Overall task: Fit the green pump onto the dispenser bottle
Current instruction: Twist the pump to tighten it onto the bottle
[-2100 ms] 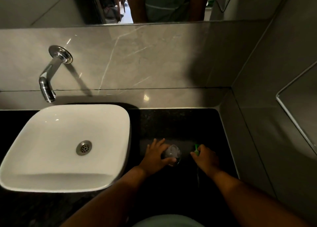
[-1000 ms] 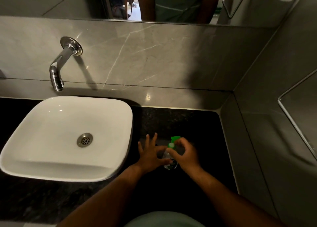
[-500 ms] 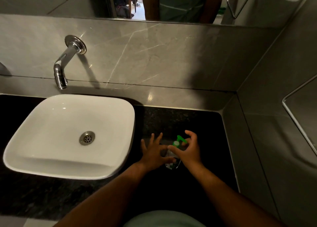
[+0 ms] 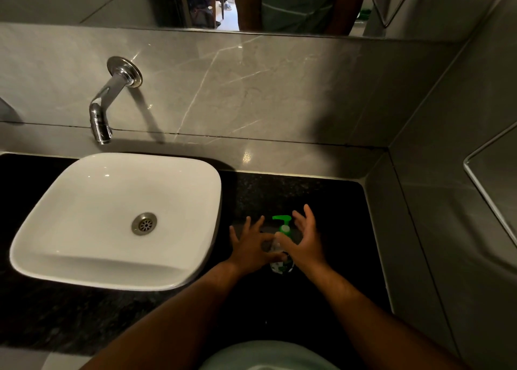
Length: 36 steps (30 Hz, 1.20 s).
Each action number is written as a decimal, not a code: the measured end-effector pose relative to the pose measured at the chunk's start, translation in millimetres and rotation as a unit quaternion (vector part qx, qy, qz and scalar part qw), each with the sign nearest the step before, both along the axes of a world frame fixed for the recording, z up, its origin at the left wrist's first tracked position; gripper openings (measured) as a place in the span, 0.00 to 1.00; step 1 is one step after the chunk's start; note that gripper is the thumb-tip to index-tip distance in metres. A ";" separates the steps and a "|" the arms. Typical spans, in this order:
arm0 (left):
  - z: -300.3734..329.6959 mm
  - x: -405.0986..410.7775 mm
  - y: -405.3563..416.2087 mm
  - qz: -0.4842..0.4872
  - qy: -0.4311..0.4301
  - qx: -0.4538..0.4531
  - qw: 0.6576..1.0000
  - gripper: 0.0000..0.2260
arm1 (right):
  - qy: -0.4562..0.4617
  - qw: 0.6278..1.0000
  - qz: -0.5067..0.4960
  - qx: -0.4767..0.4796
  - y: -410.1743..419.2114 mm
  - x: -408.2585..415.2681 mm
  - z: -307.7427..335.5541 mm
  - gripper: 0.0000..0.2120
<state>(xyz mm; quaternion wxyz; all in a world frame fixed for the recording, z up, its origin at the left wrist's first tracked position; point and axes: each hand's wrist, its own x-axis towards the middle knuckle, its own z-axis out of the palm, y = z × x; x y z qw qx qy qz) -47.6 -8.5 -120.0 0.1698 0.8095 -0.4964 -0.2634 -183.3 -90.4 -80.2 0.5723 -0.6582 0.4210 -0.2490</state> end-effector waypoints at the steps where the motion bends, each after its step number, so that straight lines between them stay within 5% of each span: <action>1: 0.1 1.2 0.8 -0.001 0.003 -0.002 1.000 0.33 | -0.007 1.000 0.010 0.011 -1.1 -1.7 -1.9 0.43; 6: 1.0 -1.9 -1.5 -0.021 -0.010 0.004 1.000 0.33 | 0.041 0.996 -0.048 -0.056 -3.2 -3.2 -3.0 0.43; 11: 3.7 -1.0 -3.3 -0.004 0.002 0.015 1.000 0.31 | 0.010 1.000 0.001 0.019 -1.9 -2.3 -10.5 0.43; 16: 4.7 -3.3 -4.9 -0.005 -0.005 0.024 1.000 0.32 | 0.034 0.997 -0.049 -0.048 -4.8 -5.6 -5.6 0.42; 22: 6.2 -2.2 -3.4 0.010 0.009 0.032 0.999 0.31 | -0.002 1.000 0.005 0.002 -5.0 -3.9 -6.5 0.40; 36: 9.4 -8.0 -4.3 -0.006 0.012 0.026 1.000 0.31 | 0.028 0.996 -0.039 -0.069 -1.8 -3.9 -0.2 0.39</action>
